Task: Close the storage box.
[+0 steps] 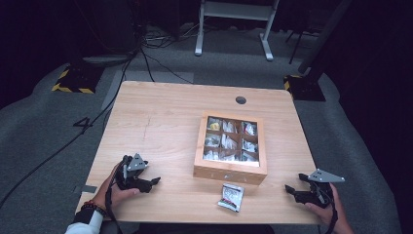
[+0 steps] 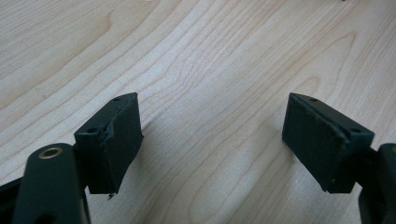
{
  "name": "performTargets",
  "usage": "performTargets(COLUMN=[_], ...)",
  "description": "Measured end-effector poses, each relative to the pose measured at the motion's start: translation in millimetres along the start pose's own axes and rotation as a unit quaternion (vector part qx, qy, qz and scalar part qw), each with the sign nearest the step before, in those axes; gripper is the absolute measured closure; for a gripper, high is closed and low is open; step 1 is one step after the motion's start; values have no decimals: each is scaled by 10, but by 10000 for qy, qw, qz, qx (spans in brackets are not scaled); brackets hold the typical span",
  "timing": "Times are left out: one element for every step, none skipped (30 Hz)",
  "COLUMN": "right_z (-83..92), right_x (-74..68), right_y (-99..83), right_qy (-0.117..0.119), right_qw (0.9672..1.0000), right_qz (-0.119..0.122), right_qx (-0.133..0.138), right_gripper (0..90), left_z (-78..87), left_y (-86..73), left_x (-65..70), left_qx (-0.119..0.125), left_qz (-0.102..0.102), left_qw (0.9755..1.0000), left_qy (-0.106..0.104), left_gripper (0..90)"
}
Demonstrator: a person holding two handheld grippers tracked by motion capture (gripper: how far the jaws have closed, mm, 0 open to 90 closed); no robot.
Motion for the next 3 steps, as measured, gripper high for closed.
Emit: performTargets(right_z=[-1, -1, -1], right_x=[0, 0, 0], right_y=[0, 0, 0], right_qy=[-2, -3, -2], right_qw=[10000, 10000, 10000], right_qz=[-1, 0, -1], right_qx=[3, 2, 4], right_gripper=[196, 196, 196], left_z=[-1, -1, -2], left_y=[0, 0, 1], left_x=[0, 0, 0], left_qx=[1, -1, 1], left_qz=[3, 0, 0], left_qw=[10000, 10000, 10000], left_qy=[-4, -7, -9], left_gripper=[201, 200, 200])
Point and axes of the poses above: each handheld gripper's, and its own axes: z roughly backward along the jaws, y roughly out of its top, x roughly to its right, the point moved 7 cm from there along -z, roughly forward along the jaws, and after that the axes turned 10 degrees about z, right-handed, at the moved point
